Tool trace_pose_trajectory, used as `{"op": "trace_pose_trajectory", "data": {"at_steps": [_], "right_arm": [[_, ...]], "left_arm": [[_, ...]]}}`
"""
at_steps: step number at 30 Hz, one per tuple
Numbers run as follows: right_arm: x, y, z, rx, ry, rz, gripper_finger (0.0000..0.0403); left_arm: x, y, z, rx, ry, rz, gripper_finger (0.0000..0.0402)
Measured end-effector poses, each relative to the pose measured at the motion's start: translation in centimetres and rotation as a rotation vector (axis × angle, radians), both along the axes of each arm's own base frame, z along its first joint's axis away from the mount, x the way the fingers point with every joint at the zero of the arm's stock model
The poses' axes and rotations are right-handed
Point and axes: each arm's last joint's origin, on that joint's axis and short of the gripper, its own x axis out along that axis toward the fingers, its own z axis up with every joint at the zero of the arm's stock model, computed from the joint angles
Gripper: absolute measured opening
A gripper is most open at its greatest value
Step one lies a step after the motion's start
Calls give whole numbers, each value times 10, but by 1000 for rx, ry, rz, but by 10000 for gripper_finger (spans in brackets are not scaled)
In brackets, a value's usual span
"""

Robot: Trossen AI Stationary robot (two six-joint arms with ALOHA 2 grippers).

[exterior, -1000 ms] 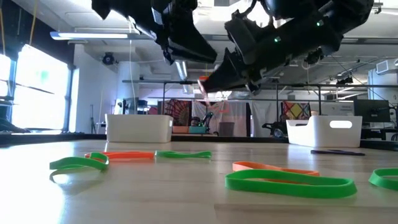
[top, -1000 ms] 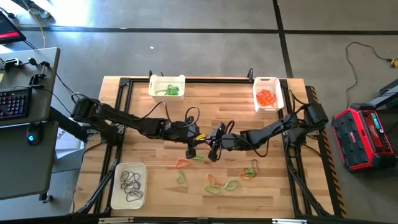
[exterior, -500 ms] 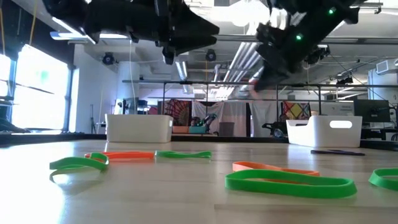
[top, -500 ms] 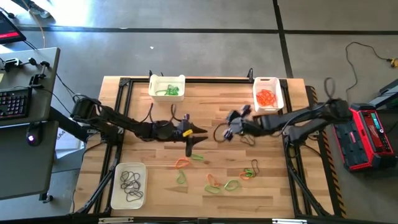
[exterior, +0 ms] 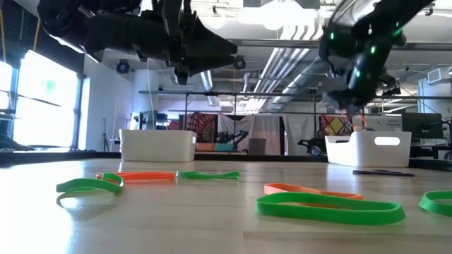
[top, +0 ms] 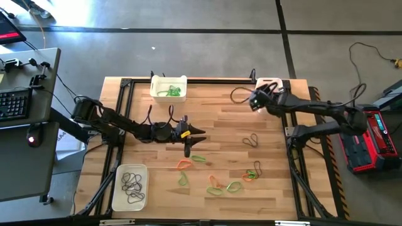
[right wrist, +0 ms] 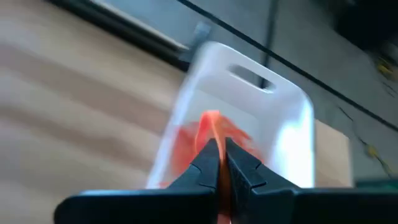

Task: Sort rubber bands into baskets
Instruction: Put the orange rubber band into the top right white bin, then put the purple rubber band into the bottom left white bin

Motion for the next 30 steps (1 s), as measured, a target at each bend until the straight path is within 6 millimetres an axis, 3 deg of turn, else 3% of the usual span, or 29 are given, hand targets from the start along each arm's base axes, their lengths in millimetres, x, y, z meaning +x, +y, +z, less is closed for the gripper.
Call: {"op": "trace_pose_trajectory", "data": {"at_steps": [5, 11, 15, 22, 30], "right_arm": [[-22, -21, -21, 1, 12, -142, 0], [-36, -27, -38, 109, 14, -137, 5], [-40, -31, -39, 138, 6, -143, 24], [-42, -32, -33, 99, 46, -151, 103], [-29, -17, 10, 180, -53, -87, 183]], "left_arm": [[0, 0, 0, 4, -4, 0, 122], [0, 0, 0, 40, 1, -4, 122], [0, 1, 0, 41, 1, -3, 122], [0, 1, 0, 41, 4, -3, 122], [0, 1, -1, 73, 10, -6, 122]]}}
